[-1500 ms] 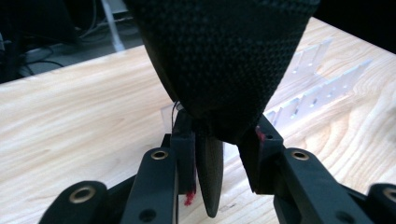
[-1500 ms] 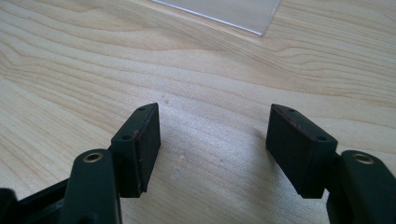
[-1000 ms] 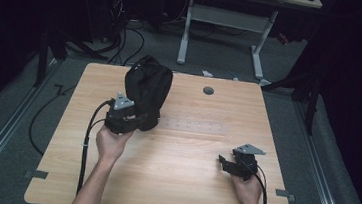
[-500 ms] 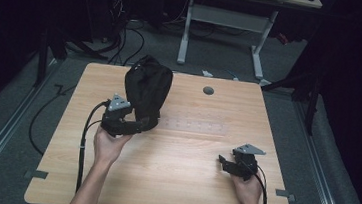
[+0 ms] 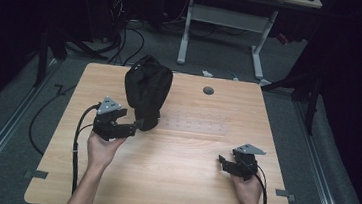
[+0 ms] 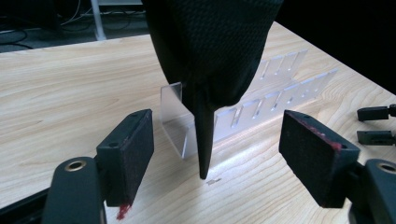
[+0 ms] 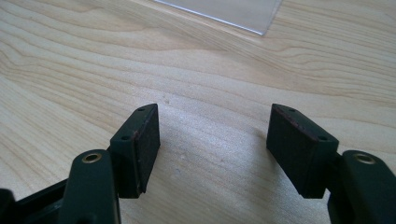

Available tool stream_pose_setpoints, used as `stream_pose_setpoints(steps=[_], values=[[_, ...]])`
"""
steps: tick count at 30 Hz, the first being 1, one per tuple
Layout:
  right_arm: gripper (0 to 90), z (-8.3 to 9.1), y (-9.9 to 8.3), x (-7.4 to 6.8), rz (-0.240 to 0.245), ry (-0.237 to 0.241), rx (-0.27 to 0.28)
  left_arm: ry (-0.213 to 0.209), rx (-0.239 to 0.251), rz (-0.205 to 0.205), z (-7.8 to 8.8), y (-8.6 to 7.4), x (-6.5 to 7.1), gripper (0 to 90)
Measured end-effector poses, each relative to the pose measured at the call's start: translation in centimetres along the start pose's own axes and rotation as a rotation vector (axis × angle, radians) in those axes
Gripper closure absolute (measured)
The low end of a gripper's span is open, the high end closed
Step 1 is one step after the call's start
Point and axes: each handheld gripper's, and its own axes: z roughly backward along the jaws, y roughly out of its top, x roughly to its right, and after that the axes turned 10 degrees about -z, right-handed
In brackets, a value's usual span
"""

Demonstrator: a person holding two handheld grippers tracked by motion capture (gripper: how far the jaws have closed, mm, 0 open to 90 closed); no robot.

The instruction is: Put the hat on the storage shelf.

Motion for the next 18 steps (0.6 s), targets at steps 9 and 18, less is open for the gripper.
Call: stream_pose_setpoints(steps=[9,18], values=[[34.8,0.0,0.0,0.0,0.003,-0.001,0.001,0.004,-0.007,0.011,0.9,-0.6,-0.5,27.4],[34.8,0.0,0.0,0.0,0.004,-0.001,0.001,0.016,-0.007,0.022,1.6,-1.2,-0.9,27.4]])
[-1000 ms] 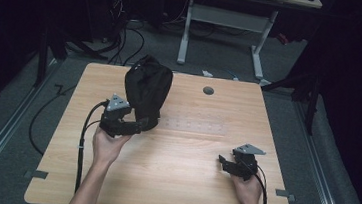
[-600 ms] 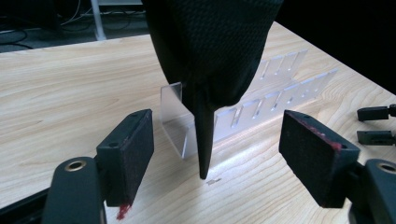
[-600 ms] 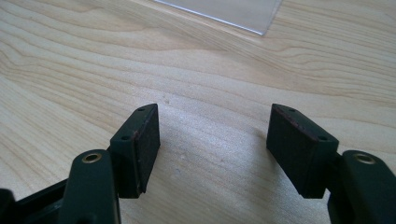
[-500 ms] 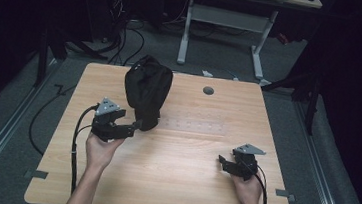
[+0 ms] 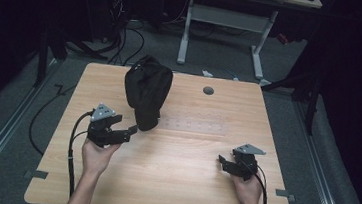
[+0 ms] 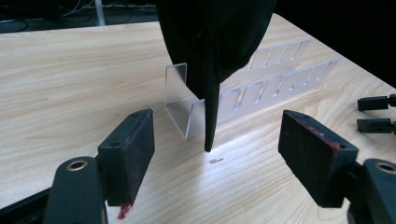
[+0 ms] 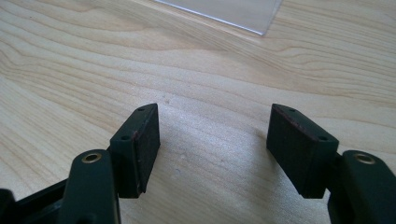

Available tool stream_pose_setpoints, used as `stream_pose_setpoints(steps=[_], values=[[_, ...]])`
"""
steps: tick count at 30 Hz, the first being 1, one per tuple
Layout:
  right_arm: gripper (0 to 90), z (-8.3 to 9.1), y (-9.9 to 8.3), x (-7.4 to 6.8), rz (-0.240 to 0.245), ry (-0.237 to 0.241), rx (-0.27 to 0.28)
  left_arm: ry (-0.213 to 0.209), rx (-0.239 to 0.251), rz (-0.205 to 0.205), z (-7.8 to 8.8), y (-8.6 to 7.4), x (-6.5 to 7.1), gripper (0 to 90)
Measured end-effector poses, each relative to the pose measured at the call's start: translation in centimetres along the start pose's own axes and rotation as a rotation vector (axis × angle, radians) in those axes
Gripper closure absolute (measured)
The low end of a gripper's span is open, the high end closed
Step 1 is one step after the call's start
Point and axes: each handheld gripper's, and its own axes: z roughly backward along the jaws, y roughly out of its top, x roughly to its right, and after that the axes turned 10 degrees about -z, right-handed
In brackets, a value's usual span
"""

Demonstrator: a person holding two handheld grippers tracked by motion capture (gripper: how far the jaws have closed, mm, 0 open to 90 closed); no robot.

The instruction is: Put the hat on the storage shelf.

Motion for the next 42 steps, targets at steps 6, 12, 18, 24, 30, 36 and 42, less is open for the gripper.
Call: stream_pose_setpoints(steps=[6,12,18,24,30,36,42], values=[[34.8,0.0,0.0,0.0,0.0,0.0,0.0,0.005,-0.006,0.023,0.7,-0.8,-0.7,27.8],[34.8,0.0,0.0,0.0,0.0,0.0,0.0,-0.025,0.017,0.039,1.4,-1.8,-1.3,28.4],[34.8,0.0,0.0,0.0,-0.001,-0.001,0.0,-0.014,0.003,0.038,1.6,-3.2,-1.8,28.5],[34.8,0.0,0.0,0.0,0.001,0.0,0.0,0.001,-0.039,0.042,1.4,-5.2,-2.5,28.6],[34.8,0.0,0.0,0.0,0.0,-0.001,0.0,0.02,-0.056,0.041,1.2,-6.4,-3.0,28.4],[34.8,0.0,0.0,0.0,-0.001,-0.002,0.0,0.042,-0.079,0.021,1.1,-7.3,-3.3,28.2],[34.8,0.0,0.0,0.0,-0.001,-0.002,0.0,0.071,-0.104,-0.023,0.8,-8.3,-3.4,28.2]])
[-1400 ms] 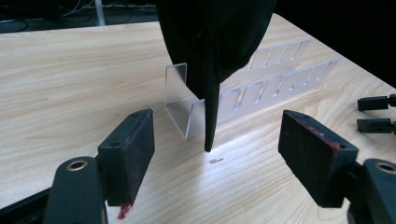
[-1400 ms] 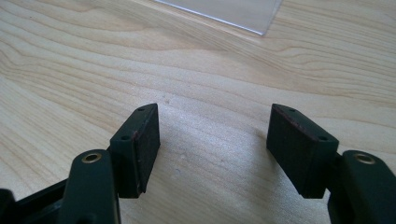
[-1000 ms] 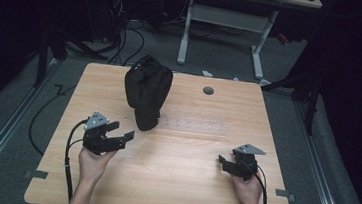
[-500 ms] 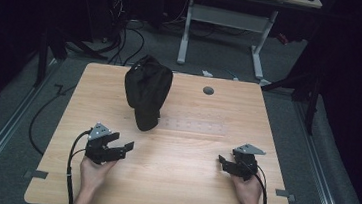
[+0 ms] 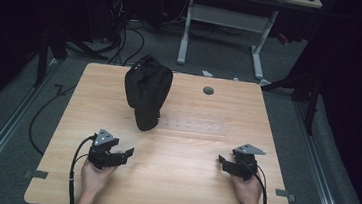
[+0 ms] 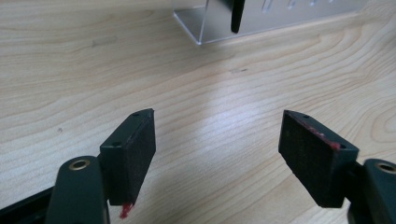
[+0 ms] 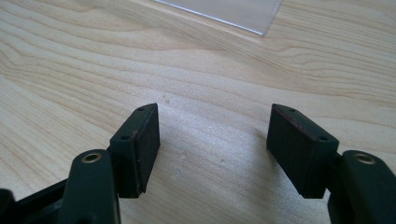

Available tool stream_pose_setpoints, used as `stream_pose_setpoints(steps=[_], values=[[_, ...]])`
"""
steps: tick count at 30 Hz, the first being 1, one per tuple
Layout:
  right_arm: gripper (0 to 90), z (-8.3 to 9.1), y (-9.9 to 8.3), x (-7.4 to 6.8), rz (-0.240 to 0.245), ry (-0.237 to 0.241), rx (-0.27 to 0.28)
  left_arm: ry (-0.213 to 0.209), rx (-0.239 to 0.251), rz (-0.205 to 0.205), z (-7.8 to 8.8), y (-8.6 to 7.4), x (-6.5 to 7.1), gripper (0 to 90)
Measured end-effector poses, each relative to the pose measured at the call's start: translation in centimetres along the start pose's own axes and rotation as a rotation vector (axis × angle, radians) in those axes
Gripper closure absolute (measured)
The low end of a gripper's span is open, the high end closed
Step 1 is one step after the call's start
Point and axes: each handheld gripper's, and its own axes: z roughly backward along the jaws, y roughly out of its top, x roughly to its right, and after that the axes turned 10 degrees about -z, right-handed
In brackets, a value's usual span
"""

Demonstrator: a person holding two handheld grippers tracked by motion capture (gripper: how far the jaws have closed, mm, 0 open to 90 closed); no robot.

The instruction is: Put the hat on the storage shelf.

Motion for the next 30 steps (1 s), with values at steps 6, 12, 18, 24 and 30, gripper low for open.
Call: stream_pose_setpoints(steps=[6,12,18,24,30], values=[[34.8,0.0,0.0,0.0,0.001,0.001,0.0,0.04,-0.007,-0.035,-0.3,-0.5,-0.2,28.8],[34.8,0.0,0.0,0.0,0.001,0.001,0.0,0.072,-0.015,-0.056,-0.6,-1.2,-0.5,28.8],[34.8,0.0,0.0,0.0,0.0,0.001,0.0,0.104,-0.026,-0.073,-1.0,-1.8,-0.8,29.0],[34.8,0.0,0.0,0.0,0.0,0.001,0.0,0.152,-0.028,-0.117,-1.3,-2.2,-0.8,29.1],[34.8,0.0,0.0,0.0,-0.001,-0.002,0.0,0.163,-0.023,-0.115,-1.4,-2.2,-0.7,28.5]])
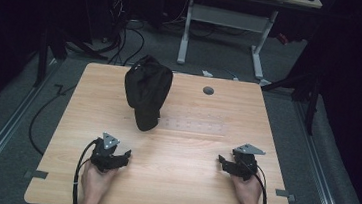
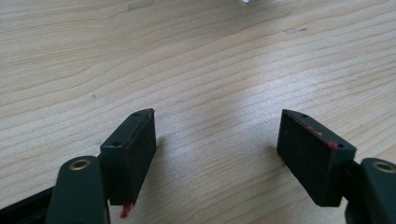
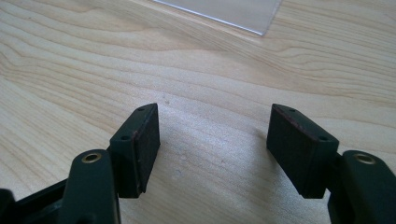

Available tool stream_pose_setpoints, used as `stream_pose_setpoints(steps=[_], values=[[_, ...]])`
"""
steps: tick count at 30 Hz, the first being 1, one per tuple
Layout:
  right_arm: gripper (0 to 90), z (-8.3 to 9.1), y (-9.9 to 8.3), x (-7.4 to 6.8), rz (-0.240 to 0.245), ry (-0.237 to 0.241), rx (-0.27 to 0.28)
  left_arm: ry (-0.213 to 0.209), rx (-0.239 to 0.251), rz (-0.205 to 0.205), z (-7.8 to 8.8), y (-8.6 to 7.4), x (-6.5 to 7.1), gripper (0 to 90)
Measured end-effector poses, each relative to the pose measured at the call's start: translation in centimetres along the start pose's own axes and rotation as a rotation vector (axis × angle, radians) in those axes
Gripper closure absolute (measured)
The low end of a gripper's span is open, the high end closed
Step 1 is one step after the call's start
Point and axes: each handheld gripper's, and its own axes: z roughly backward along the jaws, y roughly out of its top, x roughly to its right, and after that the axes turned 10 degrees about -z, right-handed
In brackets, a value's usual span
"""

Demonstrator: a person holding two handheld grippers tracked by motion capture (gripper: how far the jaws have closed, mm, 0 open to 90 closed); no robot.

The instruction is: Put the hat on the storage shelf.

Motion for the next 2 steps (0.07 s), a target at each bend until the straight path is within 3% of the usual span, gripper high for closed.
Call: stream_pose_setpoints(steps=[2], values=[[34.7,0.0,0.0,0.0,0.0,0.0,0.0,0.0,0.0,0.0,0.0,0.0,0.0,28.5]])
